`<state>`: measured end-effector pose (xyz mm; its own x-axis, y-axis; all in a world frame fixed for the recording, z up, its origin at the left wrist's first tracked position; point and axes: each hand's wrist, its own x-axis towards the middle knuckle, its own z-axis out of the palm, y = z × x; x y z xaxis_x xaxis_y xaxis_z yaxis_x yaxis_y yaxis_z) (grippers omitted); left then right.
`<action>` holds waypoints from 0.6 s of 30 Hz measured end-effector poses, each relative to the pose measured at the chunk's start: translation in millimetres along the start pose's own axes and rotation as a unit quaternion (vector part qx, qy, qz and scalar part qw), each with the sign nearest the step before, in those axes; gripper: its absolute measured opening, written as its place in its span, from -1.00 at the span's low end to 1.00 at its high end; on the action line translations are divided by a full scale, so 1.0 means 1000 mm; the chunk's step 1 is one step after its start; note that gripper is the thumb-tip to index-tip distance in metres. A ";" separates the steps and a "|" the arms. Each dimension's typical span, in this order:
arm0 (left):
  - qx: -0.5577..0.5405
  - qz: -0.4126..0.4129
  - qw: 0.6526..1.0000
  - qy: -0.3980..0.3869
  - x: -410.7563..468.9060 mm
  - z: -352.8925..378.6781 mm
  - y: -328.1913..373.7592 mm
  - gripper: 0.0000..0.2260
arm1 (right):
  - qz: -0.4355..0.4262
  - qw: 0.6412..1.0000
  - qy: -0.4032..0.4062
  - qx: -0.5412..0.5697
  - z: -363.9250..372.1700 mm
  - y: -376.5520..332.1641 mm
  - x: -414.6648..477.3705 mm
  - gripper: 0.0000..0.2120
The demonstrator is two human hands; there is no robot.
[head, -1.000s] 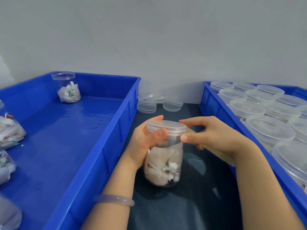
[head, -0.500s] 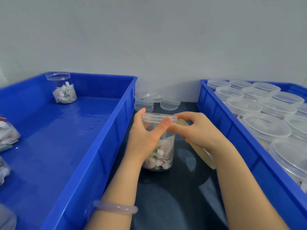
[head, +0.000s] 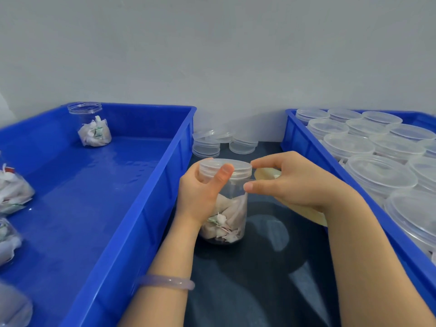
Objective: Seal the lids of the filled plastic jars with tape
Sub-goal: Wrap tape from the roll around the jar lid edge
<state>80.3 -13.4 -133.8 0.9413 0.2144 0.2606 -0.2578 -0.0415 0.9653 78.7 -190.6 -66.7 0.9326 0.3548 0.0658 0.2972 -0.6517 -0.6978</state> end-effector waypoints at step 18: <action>0.112 0.024 0.993 -0.030 -0.006 0.005 0.016 0.08 | 0.029 0.991 -0.009 0.130 0.015 0.007 0.009 -0.56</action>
<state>71.3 -20.2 -119.9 0.9419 0.1495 0.3009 -0.2545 -0.2676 0.9293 85.8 -182.1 -82.3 0.9418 0.3360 0.0091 0.1788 -0.4779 -0.8601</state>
